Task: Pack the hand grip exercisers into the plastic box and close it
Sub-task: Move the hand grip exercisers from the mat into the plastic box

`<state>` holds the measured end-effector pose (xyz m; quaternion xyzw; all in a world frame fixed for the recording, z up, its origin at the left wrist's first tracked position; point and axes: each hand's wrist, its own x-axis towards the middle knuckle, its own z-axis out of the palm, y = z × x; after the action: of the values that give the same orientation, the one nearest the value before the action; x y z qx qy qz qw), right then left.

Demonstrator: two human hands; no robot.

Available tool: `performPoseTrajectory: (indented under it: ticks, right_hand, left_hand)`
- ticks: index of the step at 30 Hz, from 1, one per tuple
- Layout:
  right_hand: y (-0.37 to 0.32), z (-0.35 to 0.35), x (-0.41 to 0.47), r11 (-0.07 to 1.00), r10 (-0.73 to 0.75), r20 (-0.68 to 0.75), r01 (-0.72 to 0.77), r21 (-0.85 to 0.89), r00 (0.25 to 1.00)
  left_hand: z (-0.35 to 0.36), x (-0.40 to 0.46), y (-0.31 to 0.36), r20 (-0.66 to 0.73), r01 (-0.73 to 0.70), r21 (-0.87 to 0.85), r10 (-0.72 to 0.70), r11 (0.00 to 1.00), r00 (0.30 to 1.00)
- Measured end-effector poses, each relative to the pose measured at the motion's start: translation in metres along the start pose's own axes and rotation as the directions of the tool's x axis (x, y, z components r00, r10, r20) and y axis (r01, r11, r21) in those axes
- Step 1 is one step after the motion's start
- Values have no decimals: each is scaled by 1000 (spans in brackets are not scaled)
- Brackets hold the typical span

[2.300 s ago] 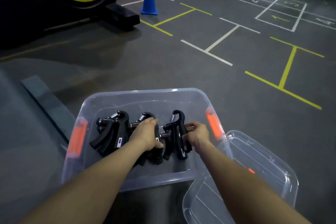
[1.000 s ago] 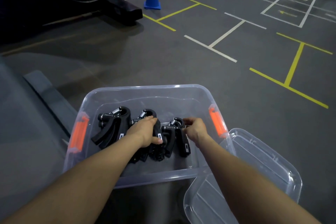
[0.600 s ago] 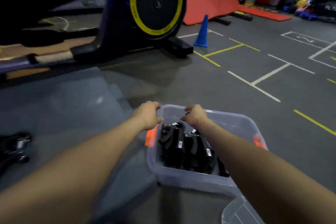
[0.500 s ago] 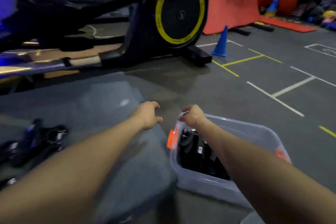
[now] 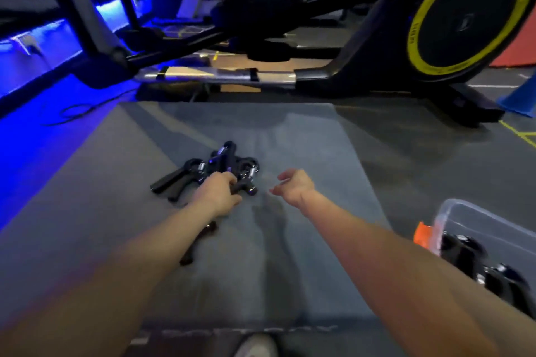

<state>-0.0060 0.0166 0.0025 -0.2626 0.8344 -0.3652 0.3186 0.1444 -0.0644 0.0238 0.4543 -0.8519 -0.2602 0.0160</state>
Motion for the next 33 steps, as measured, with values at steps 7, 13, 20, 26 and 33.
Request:
performPoseTrajectory:
  ticks: [7,13,20,26,33]
  right_hand:
    - [13,78,12,1000,1,112,-4,29,994]
    - [23,106,17,1000,-17,145,13,27,989]
    - [25,108,16,999,-12,137,6,43,990]
    - [18,80,5,997,-14,143,2,80,990]
    - [6,3,-27,938,-7,79,-21,346,997]
  left_hand:
    - [29,-5,-86,-72,243,38,-240,969,968]
    - [43,-4,-113,-56,365,94,-361,926,931]
    - [47,2,-107,-67,454,122,-449,883,891]
    - [34,-9,-87,-69,417,4,-416,909,907]
    - [-7,-7,12,158,221,-573,-158,789,975]
